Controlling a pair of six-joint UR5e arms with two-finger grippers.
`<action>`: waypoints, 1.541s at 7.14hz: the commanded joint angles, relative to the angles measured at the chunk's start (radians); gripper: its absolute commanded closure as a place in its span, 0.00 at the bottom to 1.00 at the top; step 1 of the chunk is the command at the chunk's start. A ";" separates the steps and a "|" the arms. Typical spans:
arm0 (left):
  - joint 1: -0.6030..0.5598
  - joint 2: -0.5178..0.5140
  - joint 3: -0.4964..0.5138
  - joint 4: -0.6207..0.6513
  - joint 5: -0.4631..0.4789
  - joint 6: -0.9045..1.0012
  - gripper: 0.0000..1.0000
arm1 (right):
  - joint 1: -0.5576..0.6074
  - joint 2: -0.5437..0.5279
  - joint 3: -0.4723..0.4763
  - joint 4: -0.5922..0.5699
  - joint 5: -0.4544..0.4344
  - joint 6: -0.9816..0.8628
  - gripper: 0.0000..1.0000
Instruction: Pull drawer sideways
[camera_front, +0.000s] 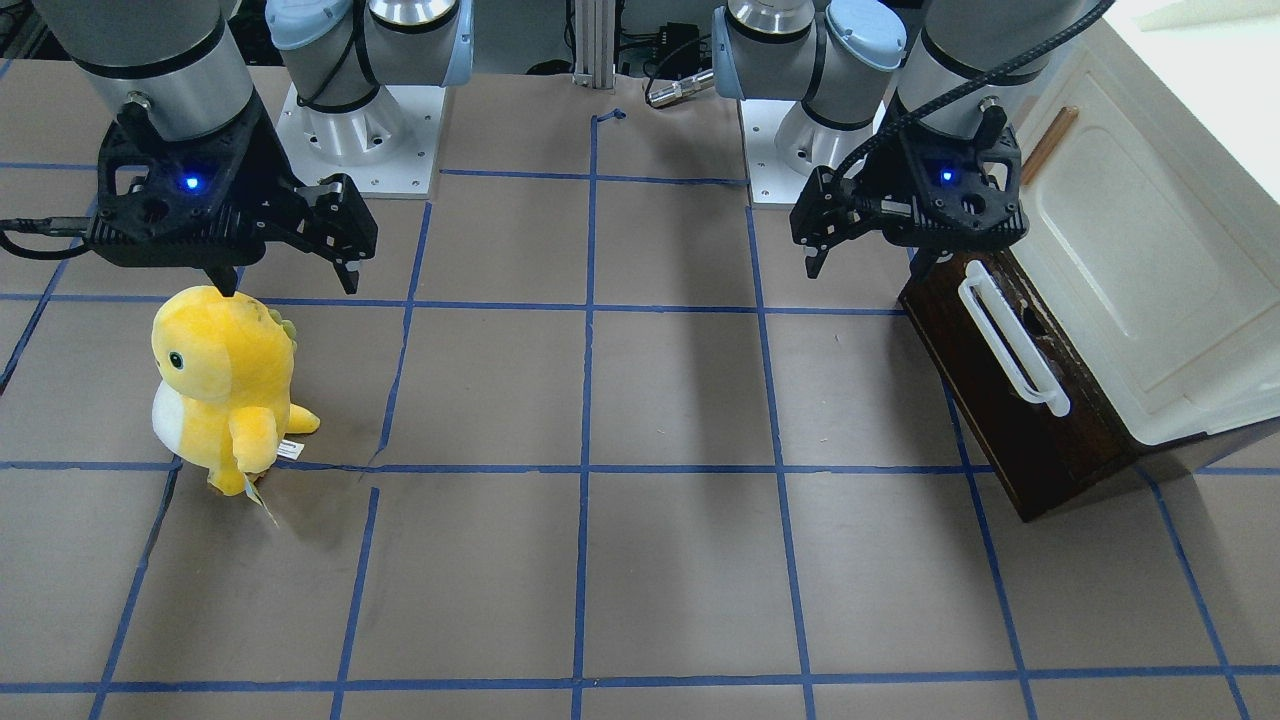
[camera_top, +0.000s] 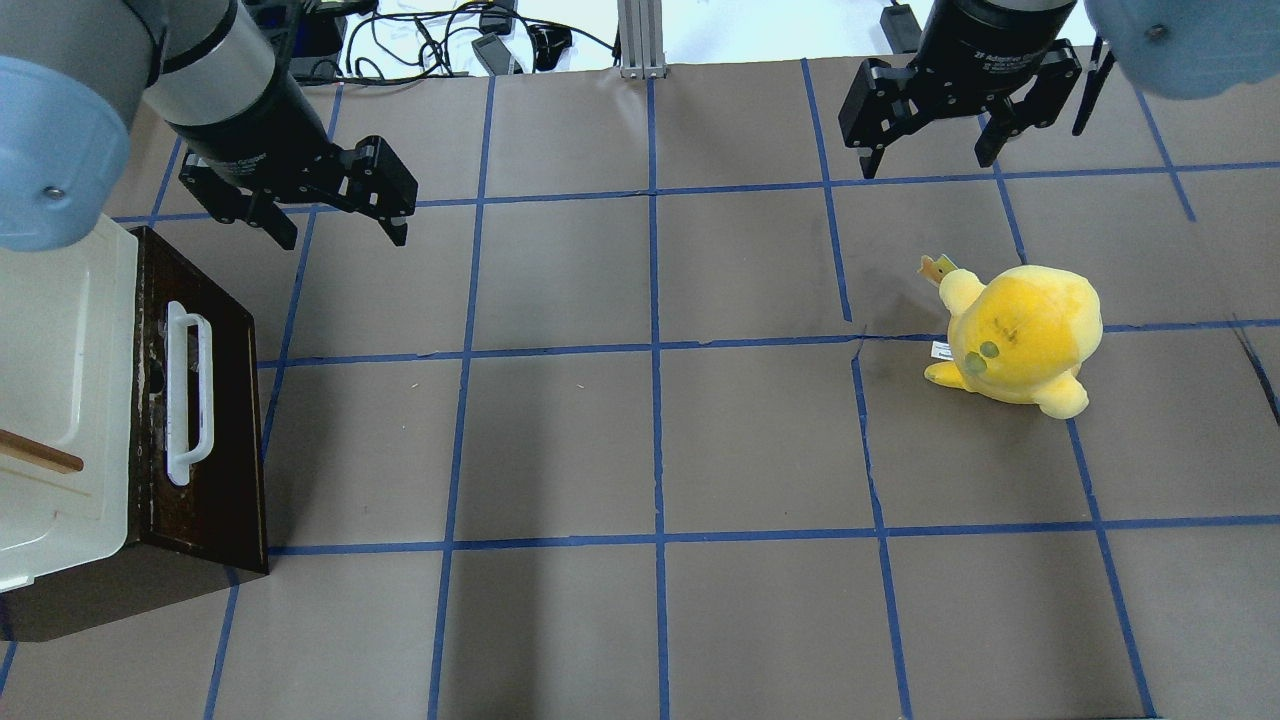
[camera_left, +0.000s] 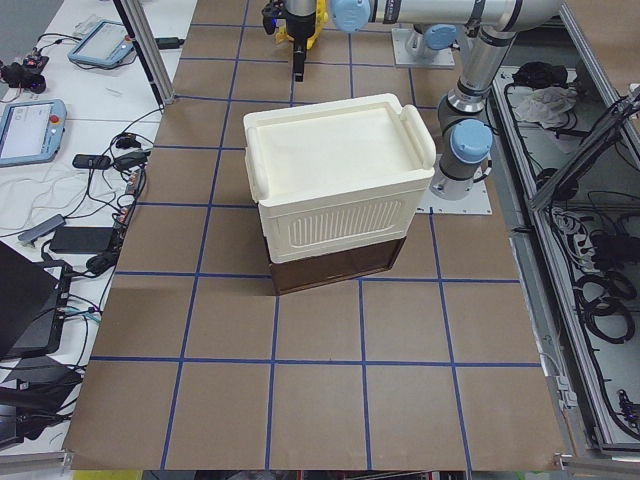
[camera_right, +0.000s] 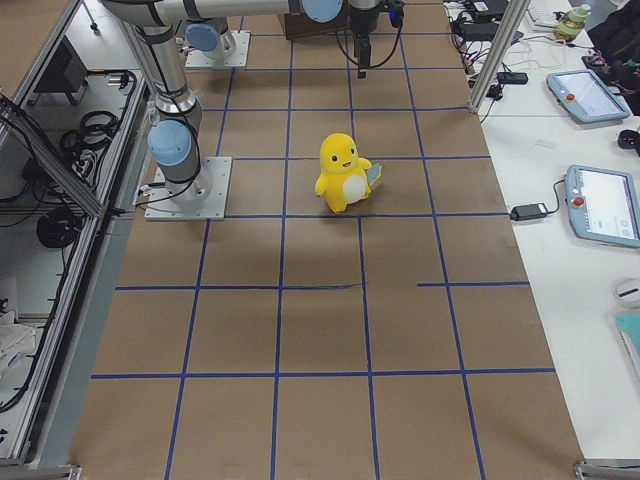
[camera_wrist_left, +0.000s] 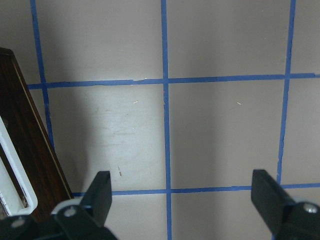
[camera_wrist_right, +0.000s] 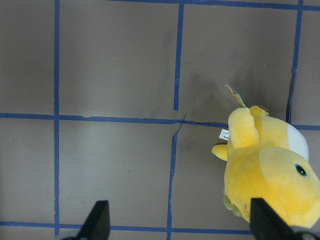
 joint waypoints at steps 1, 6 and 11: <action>0.000 0.000 -0.002 0.000 0.000 0.000 0.00 | 0.000 0.000 0.000 0.000 0.000 0.000 0.00; 0.000 -0.001 0.000 0.000 -0.002 -0.002 0.00 | 0.000 0.000 0.000 0.000 -0.001 0.000 0.00; 0.000 -0.013 0.000 -0.003 -0.012 -0.002 0.00 | 0.000 0.000 0.000 0.000 0.000 0.000 0.00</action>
